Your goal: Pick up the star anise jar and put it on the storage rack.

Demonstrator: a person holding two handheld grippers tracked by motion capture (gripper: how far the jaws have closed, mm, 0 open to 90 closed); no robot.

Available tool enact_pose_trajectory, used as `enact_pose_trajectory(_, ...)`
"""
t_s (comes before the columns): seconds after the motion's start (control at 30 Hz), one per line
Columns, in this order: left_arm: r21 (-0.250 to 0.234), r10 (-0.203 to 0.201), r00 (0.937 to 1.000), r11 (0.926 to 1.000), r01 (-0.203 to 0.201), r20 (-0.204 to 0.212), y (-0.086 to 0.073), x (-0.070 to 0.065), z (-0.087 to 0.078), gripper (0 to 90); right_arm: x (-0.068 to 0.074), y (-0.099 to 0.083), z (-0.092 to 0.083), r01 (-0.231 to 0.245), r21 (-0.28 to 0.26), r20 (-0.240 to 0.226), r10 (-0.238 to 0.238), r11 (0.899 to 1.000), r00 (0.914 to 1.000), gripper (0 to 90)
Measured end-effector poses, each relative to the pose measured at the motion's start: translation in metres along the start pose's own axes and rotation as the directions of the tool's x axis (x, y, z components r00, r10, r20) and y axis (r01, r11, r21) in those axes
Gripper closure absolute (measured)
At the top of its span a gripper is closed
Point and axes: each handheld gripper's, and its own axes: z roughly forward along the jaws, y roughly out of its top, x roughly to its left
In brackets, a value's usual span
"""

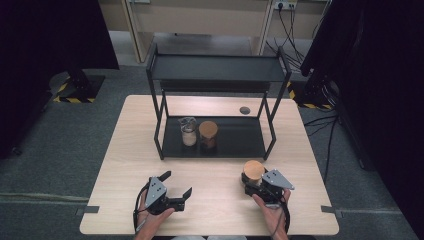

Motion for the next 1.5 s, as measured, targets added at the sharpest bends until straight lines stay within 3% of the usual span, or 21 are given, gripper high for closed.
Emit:
enact_pose_trajectory(0.37, 0.0, 0.0, 1.0, 1.0, 0.0, 0.0, 0.0, 0.0, 0.0, 3.5, 0.004, 0.008, 0.0, 0.034, -0.013, -0.001, -0.034, 0.999, 0.9994, 25.7)
enact_pose_trajectory(1.5, 0.0, 0.0, 1.0, 1.0, 0.0, 0.001, 0.0, 0.0, 0.0, 3.5, 0.015, 0.028, 0.013, 0.068, -0.007, -0.058, -0.068, 0.998, 0.996, 25.7)
